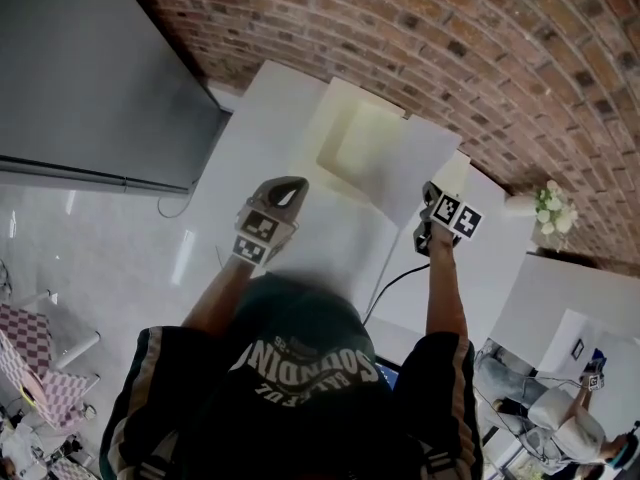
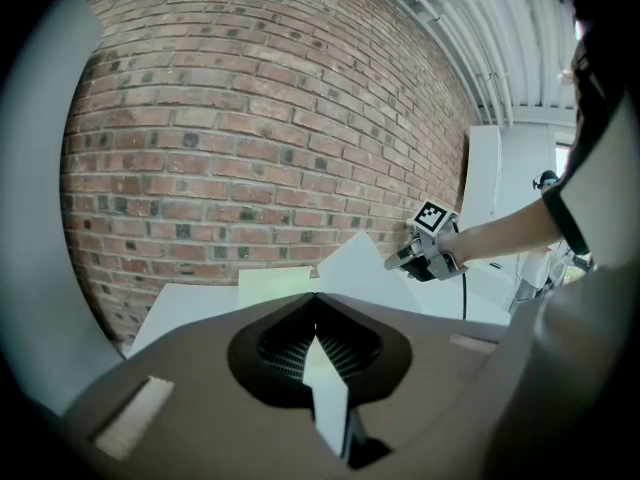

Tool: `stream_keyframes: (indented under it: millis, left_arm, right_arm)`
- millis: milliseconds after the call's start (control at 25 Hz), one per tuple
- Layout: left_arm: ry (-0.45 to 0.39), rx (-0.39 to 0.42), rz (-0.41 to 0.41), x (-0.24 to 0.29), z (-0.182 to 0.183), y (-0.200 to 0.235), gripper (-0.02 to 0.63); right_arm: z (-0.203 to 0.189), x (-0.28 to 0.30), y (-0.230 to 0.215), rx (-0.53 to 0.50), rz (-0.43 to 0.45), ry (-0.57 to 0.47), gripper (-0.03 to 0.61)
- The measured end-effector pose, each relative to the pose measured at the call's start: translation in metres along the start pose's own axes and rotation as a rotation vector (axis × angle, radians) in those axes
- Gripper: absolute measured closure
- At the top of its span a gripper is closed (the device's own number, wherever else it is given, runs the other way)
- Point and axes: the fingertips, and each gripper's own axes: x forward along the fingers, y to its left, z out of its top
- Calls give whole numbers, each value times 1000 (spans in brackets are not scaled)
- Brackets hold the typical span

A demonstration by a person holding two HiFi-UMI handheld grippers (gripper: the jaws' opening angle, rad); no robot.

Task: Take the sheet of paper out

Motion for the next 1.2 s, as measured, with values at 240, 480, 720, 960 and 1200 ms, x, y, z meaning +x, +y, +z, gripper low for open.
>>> stream_keyframes:
  millis: [240,480,720,960,1200]
  left_arm:
    - [-27,10,13,-11,8,6,603]
    - [-52,11,45,-21,18,23,603]
    - [-70,22,55,-30,25,30,603]
    - [-80,24,70,-36,28,34,603]
    - [-92,27,78,-40,31,35,603]
  right_arm:
    - [13,-35,19,-46,24,-71,578]
    - [24,-69,49,-69,79,-147,578]
    - [32,-96,85,-95,145,-213,578]
    - [39,-117,112,-115,195,-273,578]
    - [39,-122,129,-144,247,-293,578]
